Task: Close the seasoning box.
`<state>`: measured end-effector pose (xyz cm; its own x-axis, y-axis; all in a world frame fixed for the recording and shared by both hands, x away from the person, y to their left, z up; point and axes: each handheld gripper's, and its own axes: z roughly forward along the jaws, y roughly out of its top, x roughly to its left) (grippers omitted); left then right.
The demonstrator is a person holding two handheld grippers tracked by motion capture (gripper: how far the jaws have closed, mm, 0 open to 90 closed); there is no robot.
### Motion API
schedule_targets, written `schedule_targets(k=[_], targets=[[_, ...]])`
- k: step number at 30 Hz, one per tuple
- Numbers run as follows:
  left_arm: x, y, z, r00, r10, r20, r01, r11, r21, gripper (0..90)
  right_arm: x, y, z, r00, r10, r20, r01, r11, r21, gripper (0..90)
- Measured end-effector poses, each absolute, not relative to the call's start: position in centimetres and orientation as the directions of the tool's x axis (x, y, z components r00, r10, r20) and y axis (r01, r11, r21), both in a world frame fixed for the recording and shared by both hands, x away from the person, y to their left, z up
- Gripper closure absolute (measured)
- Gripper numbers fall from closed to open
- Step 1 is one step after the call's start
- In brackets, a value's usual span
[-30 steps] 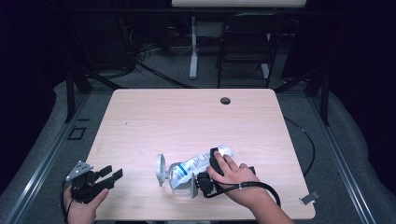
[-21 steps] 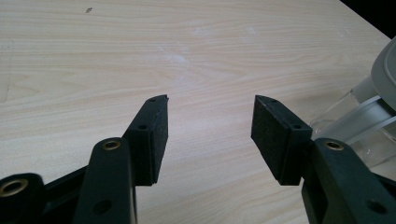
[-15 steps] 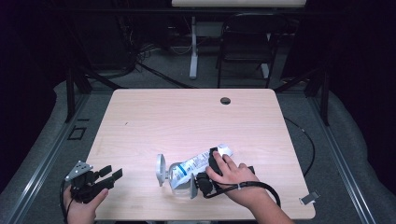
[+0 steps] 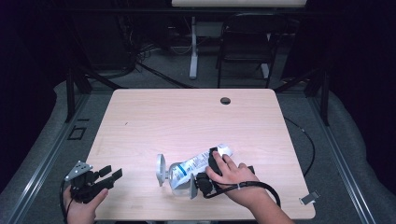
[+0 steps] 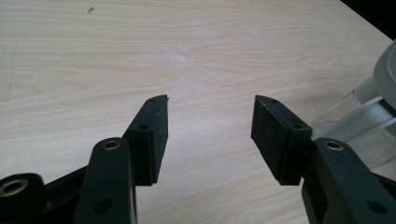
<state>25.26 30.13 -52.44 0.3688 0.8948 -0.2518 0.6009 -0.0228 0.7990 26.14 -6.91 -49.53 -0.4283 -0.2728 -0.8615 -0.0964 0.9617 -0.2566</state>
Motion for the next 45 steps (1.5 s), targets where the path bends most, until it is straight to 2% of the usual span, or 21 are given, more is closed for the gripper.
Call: schedule_targets(k=[45], targets=[[25.28,30.15,-52.52,0.366,0.895,-0.255,0.602,-0.019,0.798,46.4,26.13,-6.9,-49.48,-0.42,-0.288,-0.861,-0.111,0.958,-0.266,43.5]])
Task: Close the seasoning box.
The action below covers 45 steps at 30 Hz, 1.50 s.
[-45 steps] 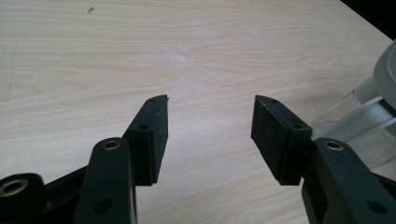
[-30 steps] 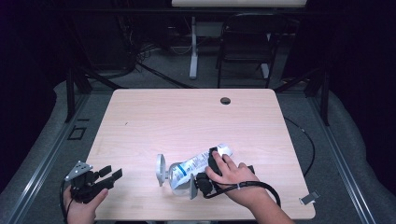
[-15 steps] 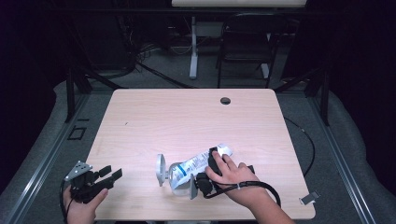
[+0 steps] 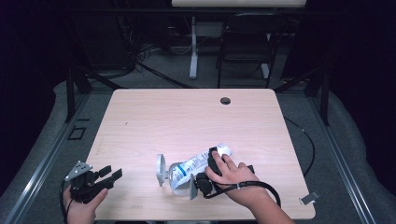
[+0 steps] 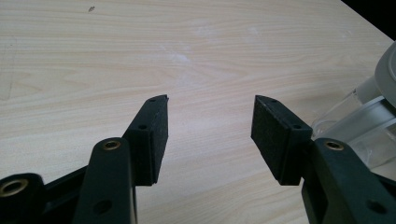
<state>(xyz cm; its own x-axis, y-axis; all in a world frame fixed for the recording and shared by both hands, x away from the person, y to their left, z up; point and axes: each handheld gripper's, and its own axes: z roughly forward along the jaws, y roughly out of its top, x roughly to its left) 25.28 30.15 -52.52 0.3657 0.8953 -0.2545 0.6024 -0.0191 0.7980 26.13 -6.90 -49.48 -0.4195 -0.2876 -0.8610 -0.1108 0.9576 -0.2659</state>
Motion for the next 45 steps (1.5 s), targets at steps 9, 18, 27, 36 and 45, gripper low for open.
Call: schedule_targets(k=[9,18,27,36,45], targets=[[25.29,30.27,-52.55,0.366,0.896,-0.252,0.606,-0.024,0.795,46.5,26.11,-6.87,-49.44,-0.415,-0.296,-0.86,-0.116,0.955,-0.273,43.6],[25.3,30.25,-52.57,0.365,0.896,-0.253,0.608,-0.024,0.794,46.5,26.11,-6.86,-49.42,-0.414,-0.298,-0.86,-0.117,0.954,-0.275,43.7],[25.29,30.26,-52.56,0.365,0.896,-0.253,0.607,-0.023,0.794,46.5,26.11,-6.86,-49.4,-0.412,-0.303,-0.859,-0.121,0.953,-0.278,43.8],[25.29,30.26,-52.56,0.365,0.896,-0.253,0.607,-0.023,0.794,46.5,26.12,-6.84,-49.4,-0.409,-0.308,-0.859,-0.123,0.951,-0.282,43.8],[25.31,30.29,-52.63,0.361,0.897,-0.256,0.605,-0.016,0.796,46.5,26.02,-6.7,-49.26,-0.402,-0.326,-0.856,-0.117,0.945,-0.305,44.0]])
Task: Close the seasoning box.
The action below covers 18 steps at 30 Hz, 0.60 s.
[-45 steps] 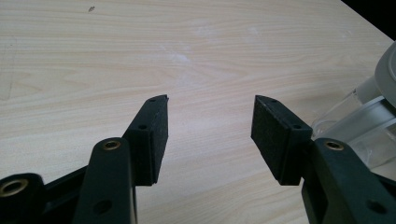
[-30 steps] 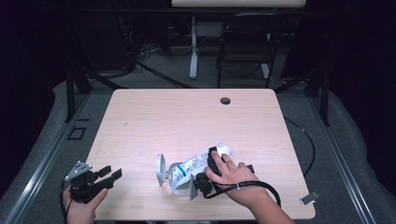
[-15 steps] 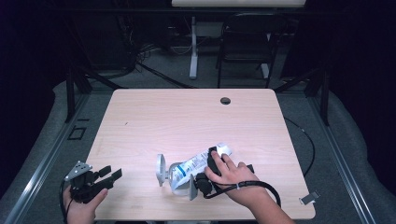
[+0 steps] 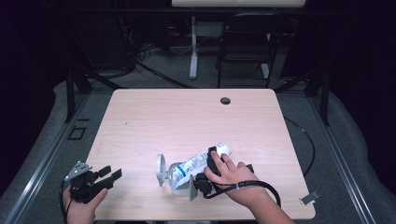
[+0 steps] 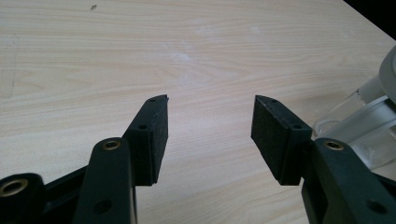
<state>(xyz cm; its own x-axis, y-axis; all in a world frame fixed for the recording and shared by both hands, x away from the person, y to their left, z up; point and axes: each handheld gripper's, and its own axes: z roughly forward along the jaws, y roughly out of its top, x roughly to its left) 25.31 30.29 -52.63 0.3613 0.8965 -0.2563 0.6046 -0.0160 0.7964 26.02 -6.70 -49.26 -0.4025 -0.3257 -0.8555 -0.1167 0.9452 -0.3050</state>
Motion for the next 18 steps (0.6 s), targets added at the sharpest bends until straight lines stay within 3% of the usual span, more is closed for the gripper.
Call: schedule_targets(k=[18], targets=[[25.31,30.33,-52.66,0.359,0.897,-0.257,0.605,-0.014,0.796,46.5,26.07,-6.75,-49.36,-0.403,-0.324,-0.856,-0.123,0.946,-0.3,44.2]])
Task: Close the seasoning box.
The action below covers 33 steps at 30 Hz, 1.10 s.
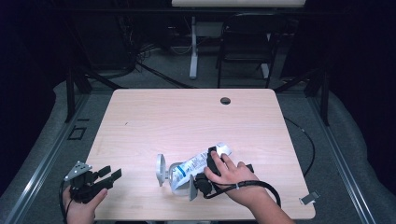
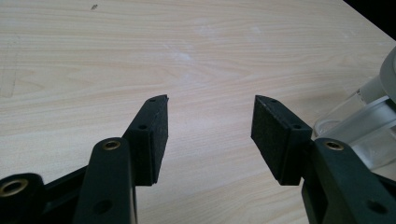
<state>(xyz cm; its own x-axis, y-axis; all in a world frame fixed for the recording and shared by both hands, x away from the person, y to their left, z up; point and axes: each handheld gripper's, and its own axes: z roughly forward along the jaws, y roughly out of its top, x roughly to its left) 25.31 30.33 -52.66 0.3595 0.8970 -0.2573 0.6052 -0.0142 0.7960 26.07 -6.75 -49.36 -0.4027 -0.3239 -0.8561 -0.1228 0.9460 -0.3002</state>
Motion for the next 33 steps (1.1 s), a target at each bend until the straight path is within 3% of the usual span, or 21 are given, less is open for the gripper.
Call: schedule_targets(k=[33], targets=[[25.33,30.47,-52.78,0.357,0.897,-0.259,0.614,-0.016,0.789,46.5,25.99,-6.73,-49.27,-0.391,-0.339,-0.856,-0.133,0.941,-0.311,44.7]])
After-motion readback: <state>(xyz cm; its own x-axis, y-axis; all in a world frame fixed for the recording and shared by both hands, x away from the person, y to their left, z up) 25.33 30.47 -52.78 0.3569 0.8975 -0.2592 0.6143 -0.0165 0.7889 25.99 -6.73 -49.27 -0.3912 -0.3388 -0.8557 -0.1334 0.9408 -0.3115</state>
